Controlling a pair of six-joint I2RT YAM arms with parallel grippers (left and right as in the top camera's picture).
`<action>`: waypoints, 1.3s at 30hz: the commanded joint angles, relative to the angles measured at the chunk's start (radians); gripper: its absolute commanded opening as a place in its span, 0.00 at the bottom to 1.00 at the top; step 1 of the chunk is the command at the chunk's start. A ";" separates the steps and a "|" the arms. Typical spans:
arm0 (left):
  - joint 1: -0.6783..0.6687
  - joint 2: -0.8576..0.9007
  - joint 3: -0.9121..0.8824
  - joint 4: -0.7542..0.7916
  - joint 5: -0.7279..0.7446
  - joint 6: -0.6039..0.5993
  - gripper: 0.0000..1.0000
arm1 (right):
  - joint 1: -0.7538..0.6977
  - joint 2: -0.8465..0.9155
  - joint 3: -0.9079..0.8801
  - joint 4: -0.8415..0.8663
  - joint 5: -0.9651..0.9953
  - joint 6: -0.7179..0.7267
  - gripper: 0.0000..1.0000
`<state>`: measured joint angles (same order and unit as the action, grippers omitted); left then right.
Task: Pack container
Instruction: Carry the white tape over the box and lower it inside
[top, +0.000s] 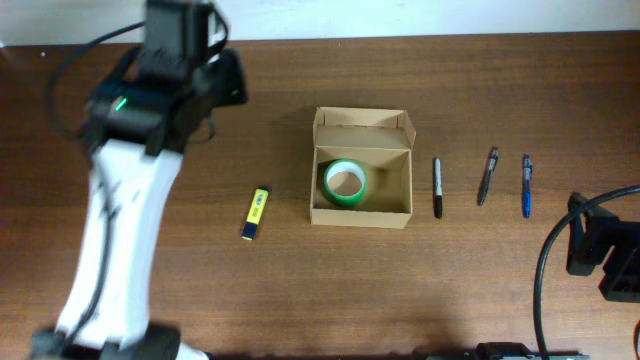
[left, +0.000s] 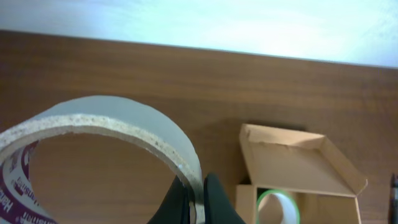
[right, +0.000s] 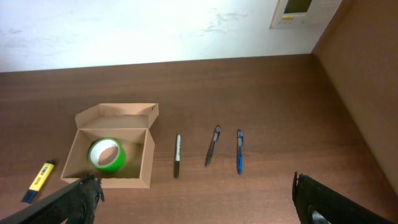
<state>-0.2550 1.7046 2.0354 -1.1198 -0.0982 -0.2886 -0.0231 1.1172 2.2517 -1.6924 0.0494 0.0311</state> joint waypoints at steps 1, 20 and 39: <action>-0.034 0.104 0.035 0.032 0.127 -0.010 0.02 | 0.012 -0.011 0.006 -0.006 0.015 0.011 0.99; -0.493 0.237 0.042 -0.024 0.047 0.007 0.02 | 0.012 -0.013 0.006 -0.006 0.015 0.011 0.99; -0.562 0.513 0.039 -0.040 0.092 0.104 0.02 | 0.012 -0.031 0.005 -0.006 0.012 0.010 0.99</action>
<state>-0.8143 2.2120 2.0647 -1.1690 -0.0208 -0.2150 -0.0231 1.0901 2.2517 -1.6920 0.0490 0.0303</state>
